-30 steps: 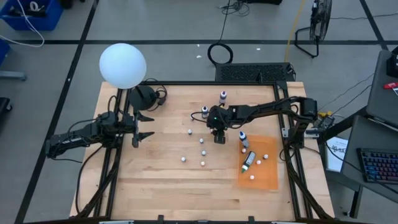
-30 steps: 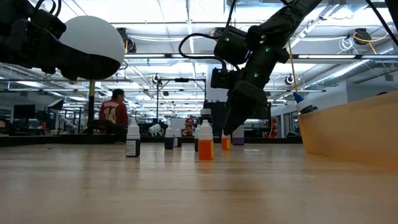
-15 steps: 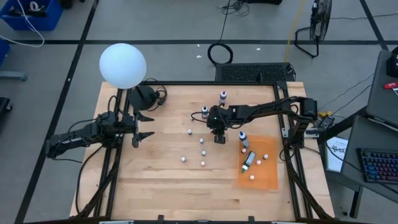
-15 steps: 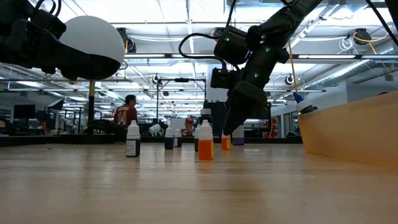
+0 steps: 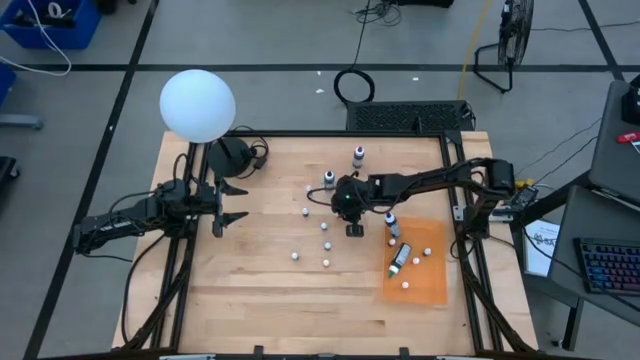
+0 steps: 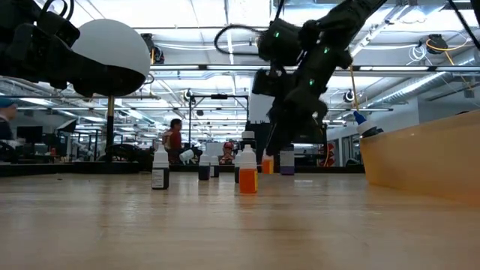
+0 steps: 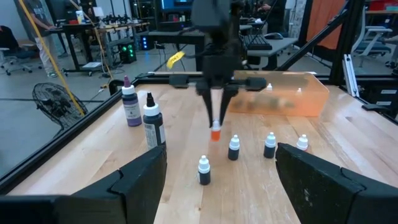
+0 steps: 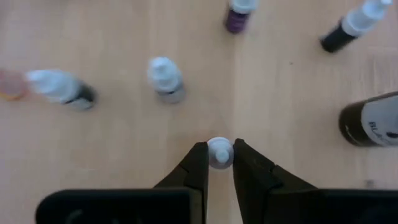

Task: Pick & Place food coloring
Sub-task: Put the top small yellow food coloring bottle into the orange bin

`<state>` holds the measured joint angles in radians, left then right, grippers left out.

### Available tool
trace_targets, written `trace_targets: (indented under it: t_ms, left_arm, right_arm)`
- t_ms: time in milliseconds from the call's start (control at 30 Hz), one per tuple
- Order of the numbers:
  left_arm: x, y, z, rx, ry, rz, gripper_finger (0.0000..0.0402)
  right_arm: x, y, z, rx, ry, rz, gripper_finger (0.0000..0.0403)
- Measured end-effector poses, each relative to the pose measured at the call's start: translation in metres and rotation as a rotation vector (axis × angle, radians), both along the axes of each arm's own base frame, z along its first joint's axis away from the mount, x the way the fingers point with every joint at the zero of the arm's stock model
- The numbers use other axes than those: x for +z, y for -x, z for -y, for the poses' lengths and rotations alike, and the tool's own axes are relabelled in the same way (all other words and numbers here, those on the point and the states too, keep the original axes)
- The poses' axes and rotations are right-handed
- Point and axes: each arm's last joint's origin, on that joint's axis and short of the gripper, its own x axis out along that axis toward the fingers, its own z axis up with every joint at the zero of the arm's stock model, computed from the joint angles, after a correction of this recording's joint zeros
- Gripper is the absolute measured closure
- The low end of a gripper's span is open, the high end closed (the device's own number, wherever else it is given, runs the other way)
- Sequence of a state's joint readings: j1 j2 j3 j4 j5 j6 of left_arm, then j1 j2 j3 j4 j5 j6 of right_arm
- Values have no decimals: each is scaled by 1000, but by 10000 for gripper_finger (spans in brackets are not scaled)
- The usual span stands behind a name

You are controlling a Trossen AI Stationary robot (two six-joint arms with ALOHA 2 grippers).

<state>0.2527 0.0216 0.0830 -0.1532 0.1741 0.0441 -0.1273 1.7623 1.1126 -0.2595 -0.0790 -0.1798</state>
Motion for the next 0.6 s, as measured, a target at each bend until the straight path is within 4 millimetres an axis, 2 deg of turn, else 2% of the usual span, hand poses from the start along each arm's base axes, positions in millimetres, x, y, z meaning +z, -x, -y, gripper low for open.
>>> trace_targets:
  t_ms: [167,367,500,600]
  left_arm:
    - [0,0,0,1,0,1,103]
    - [0,0,0,0,0,0,103]
    - [0,0,0,0,0,0,103]
    - [0,0,0,0,0,0,103]
  right_arm:
    - [34,16,-30,13,30,17,365]
    - [78,62,-77,-91,54,-17,365]
    - [89,107,-97,-238,17,-65,365]
    - [84,139,-103,-363,-23,-101,365]
